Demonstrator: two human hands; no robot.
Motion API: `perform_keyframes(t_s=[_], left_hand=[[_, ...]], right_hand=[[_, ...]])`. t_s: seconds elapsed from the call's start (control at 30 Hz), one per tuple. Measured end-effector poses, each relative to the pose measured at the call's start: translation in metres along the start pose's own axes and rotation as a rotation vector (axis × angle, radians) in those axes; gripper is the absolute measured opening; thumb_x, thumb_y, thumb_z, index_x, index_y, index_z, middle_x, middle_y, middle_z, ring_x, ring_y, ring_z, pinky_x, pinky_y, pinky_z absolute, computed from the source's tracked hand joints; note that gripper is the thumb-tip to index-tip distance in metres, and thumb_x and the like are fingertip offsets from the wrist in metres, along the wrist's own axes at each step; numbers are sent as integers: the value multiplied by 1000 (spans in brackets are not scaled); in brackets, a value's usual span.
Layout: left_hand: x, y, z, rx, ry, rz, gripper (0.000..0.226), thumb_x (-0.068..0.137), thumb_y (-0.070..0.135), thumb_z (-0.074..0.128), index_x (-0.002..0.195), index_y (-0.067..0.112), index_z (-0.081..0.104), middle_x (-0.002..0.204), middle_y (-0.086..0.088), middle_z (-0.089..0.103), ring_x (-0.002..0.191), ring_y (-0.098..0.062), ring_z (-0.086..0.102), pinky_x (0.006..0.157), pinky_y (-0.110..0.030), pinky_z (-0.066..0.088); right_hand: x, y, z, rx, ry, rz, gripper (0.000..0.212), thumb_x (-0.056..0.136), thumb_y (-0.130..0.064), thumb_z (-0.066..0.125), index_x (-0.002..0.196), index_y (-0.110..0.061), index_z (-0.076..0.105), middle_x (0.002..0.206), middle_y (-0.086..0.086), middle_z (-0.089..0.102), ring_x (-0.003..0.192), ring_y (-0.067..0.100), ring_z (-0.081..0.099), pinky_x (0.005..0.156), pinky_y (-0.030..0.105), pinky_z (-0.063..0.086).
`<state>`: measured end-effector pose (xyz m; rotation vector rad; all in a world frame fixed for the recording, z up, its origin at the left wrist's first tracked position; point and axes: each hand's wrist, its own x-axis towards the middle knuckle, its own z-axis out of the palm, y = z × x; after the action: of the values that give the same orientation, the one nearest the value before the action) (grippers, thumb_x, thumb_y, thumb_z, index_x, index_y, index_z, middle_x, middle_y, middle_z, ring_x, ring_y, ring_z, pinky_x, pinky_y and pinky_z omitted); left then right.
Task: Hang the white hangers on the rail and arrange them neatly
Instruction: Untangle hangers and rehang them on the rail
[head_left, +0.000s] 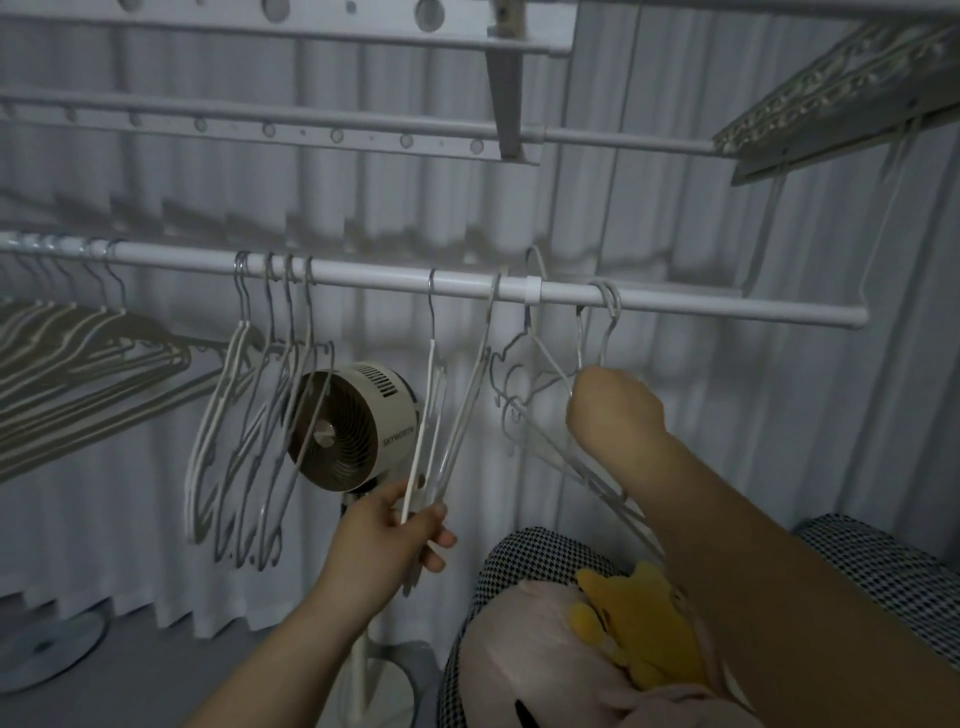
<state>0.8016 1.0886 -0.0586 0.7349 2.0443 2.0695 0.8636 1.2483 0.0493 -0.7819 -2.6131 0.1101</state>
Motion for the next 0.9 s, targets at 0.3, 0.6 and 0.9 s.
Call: perform_keyframes(t_s=[0.3,0.6,0.9], left_hand=[[-4,0,-12,101,107,62,43,88,0,52,130,3,42,56,-1,63,38,0,56,42,-6,42],[-27,-9,-17,194,223,149,48,84,4,60,114,31,34,89,14,54,72,6,56,75,-14,46],[-82,-33,-34,154,424,39,54,92,21,47,141,14,26,116,3,42,106,-12,41,83,-25,34]], right_hand=[[21,11,24,65,-149,-1,26,94,-1,35,110,1,56,120,16,56,104,21,53,88,30,46],[1,36,60,-17,-441,-91,42,93,-2,39,54,-17,33,58,-1,29,51,5,27,34,12,27],[-69,66,34,375,-672,-200,13,86,-12,60,79,-6,69,46,-2,55,32,1,46,39,14,41]])
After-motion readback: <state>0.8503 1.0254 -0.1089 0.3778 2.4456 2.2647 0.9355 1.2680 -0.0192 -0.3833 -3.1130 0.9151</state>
